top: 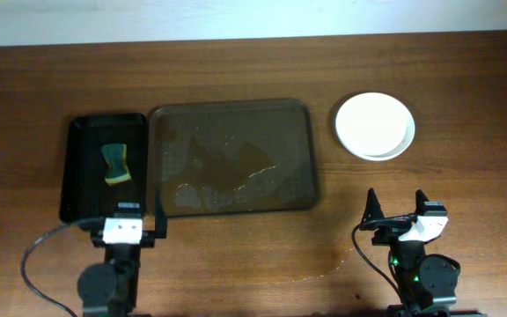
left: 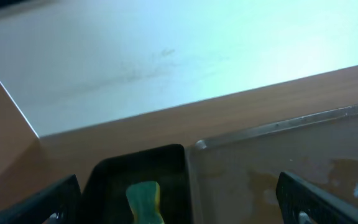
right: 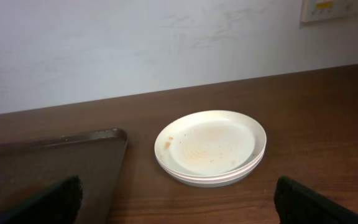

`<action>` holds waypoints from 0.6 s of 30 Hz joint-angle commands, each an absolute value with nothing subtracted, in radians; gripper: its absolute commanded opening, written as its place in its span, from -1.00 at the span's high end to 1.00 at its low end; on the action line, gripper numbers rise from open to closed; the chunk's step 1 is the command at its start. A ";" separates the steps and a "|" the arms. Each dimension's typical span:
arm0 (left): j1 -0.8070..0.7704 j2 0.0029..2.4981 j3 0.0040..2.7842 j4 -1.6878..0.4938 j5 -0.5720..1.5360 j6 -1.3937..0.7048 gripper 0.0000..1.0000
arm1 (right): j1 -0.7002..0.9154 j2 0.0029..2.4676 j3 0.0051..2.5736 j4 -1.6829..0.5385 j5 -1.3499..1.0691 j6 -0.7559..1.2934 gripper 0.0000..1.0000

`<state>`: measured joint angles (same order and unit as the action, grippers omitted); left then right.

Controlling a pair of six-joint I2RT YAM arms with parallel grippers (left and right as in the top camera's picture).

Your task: Clean dirty plates on tray and stack at the side

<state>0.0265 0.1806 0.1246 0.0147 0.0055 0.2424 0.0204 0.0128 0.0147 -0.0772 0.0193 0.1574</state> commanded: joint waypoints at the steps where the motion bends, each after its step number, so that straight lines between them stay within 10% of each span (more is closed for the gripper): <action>1: 0.029 0.068 0.039 0.017 0.019 0.365 -0.98 | 0.026 0.006 0.006 -0.079 0.031 0.157 -0.97; 18: 0.031 0.005 0.009 -0.083 0.012 0.372 -0.98 | 0.026 0.006 0.006 -0.079 0.031 0.157 -0.97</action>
